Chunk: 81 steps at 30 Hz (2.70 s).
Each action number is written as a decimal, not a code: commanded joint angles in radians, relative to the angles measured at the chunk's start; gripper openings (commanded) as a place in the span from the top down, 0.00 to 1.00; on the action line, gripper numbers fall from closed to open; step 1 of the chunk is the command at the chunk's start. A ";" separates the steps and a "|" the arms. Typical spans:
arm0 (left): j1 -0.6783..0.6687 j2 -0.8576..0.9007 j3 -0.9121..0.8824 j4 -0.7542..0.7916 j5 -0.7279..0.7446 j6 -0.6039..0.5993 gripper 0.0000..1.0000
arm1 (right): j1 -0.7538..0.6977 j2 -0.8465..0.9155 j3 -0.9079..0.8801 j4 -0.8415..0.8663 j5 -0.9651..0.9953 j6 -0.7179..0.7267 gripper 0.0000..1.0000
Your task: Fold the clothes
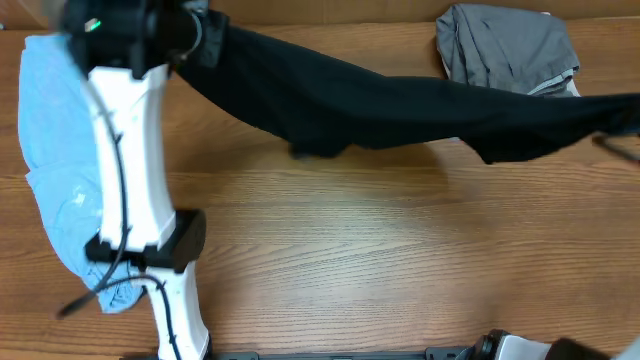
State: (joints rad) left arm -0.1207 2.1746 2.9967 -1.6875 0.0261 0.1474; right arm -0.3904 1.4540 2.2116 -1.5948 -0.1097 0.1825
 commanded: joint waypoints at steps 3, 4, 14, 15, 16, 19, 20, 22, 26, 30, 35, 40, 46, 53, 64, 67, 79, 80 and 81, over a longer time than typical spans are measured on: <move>0.005 -0.040 0.006 -0.002 -0.067 -0.013 0.96 | -0.002 -0.018 0.015 -0.032 -0.005 -0.010 0.96; 0.008 -0.037 -0.002 -0.002 -0.067 -0.013 0.96 | -0.002 -0.009 0.014 -0.047 -0.005 -0.010 0.96; 0.010 -0.036 -0.216 0.000 -0.089 -0.013 0.96 | 0.003 0.076 -0.002 -0.082 -0.039 -0.038 0.96; 0.010 -0.036 -0.259 0.003 -0.090 -0.013 0.96 | 0.007 0.087 -0.011 -0.082 -0.046 -0.048 0.96; 0.011 -0.036 -0.295 0.009 -0.090 -0.009 0.96 | 0.012 0.097 -0.022 -0.082 -0.051 -0.057 0.96; 0.011 -0.036 -0.415 0.038 -0.091 0.011 0.96 | 0.032 0.125 -0.076 -0.074 -0.050 -0.060 0.96; 0.011 -0.036 -0.460 0.055 -0.099 0.010 0.96 | 0.040 0.131 -0.102 -0.065 -0.050 -0.061 0.96; 0.011 -0.036 -0.537 0.090 -0.116 0.010 0.96 | 0.052 0.136 -0.166 -0.034 -0.050 -0.060 0.96; 0.011 -0.036 -0.679 0.182 -0.124 0.010 0.96 | 0.064 0.136 -0.307 0.049 -0.049 -0.060 0.96; 0.011 -0.036 -0.779 0.310 -0.143 0.009 0.96 | 0.064 0.137 -0.415 0.146 -0.049 -0.061 0.96; 0.011 -0.036 -0.847 0.527 -0.202 0.008 0.91 | 0.064 0.139 -0.501 0.285 -0.049 -0.087 0.96; 0.011 -0.037 -0.780 0.605 -0.209 -0.055 0.33 | 0.064 0.141 -0.503 0.367 -0.058 -0.087 0.96; -0.009 -0.038 -0.589 0.381 -0.156 -0.065 0.00 | 0.064 0.141 -0.503 0.389 -0.127 -0.087 0.96; -0.064 -0.035 -0.534 0.129 0.106 0.036 0.00 | 0.064 0.141 -0.503 0.369 -0.184 -0.086 0.91; -0.230 -0.035 -0.899 0.207 0.010 0.084 0.00 | 0.064 0.141 -0.503 0.367 -0.184 -0.086 0.90; -0.256 -0.035 -1.002 0.278 0.005 0.100 0.00 | 0.064 0.141 -0.503 0.367 -0.184 -0.086 0.90; -0.306 -0.035 -1.223 0.471 0.043 0.100 0.17 | 0.064 0.141 -0.504 0.367 -0.183 -0.086 0.88; -0.309 -0.035 -1.227 0.478 0.047 0.100 0.19 | 0.064 0.141 -0.503 0.367 -0.183 -0.086 0.87; -0.314 -0.035 -1.234 0.491 0.048 0.100 0.22 | 0.064 0.142 -0.503 0.367 -0.183 -0.086 0.87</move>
State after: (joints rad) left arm -0.4129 2.1380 1.7832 -1.2190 0.0422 0.2283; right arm -0.3294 1.5982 1.7077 -1.2312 -0.2848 0.1040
